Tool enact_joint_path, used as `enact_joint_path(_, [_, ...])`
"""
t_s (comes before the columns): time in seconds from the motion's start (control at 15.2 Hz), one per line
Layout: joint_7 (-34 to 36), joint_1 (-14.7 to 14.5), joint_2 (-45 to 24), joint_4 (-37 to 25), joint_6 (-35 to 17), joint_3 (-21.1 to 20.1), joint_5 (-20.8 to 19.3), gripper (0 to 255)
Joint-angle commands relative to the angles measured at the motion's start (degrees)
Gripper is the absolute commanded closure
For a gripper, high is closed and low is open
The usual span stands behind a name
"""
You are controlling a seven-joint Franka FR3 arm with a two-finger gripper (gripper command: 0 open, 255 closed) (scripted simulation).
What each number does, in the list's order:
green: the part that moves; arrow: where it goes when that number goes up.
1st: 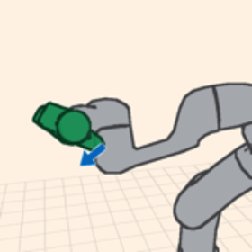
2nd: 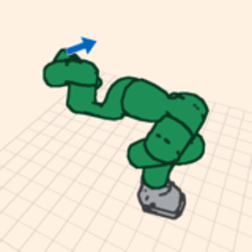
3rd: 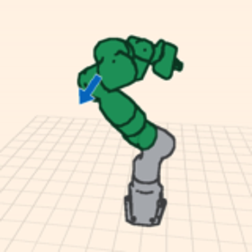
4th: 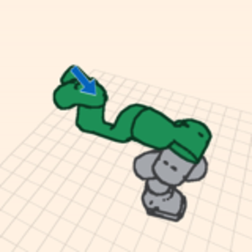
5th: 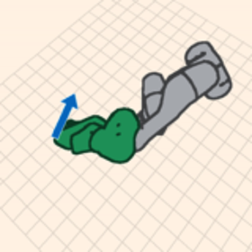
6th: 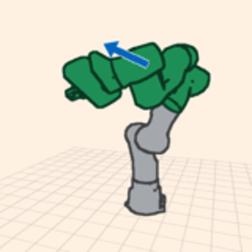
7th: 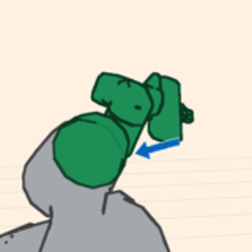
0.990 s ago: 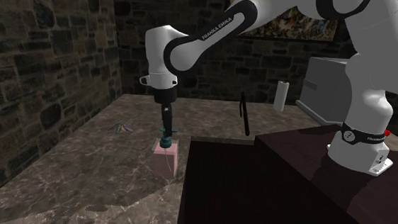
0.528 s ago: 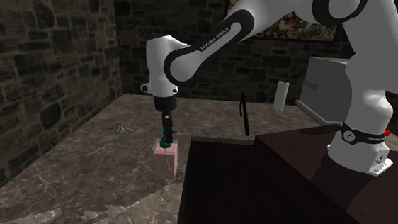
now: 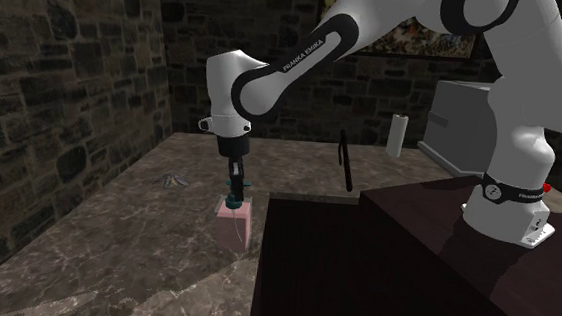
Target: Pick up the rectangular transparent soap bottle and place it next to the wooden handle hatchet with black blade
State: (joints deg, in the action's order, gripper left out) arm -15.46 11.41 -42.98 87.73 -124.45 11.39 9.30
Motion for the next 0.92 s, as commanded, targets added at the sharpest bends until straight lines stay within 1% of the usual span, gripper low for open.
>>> enact_joint_path(0.0, [0.0, 0.0, 0.0, 0.0, 0.0, 0.0, 0.0, 255])
enact_joint_path(0.4, [0.0, 0.0, 0.0, 0.0, 0.0, 0.0, 0.0, 255])
enact_joint_path(0.86, [0.3, -0.3, 3.3, -0.2, 3.4, 0.5, -0.6, 255])
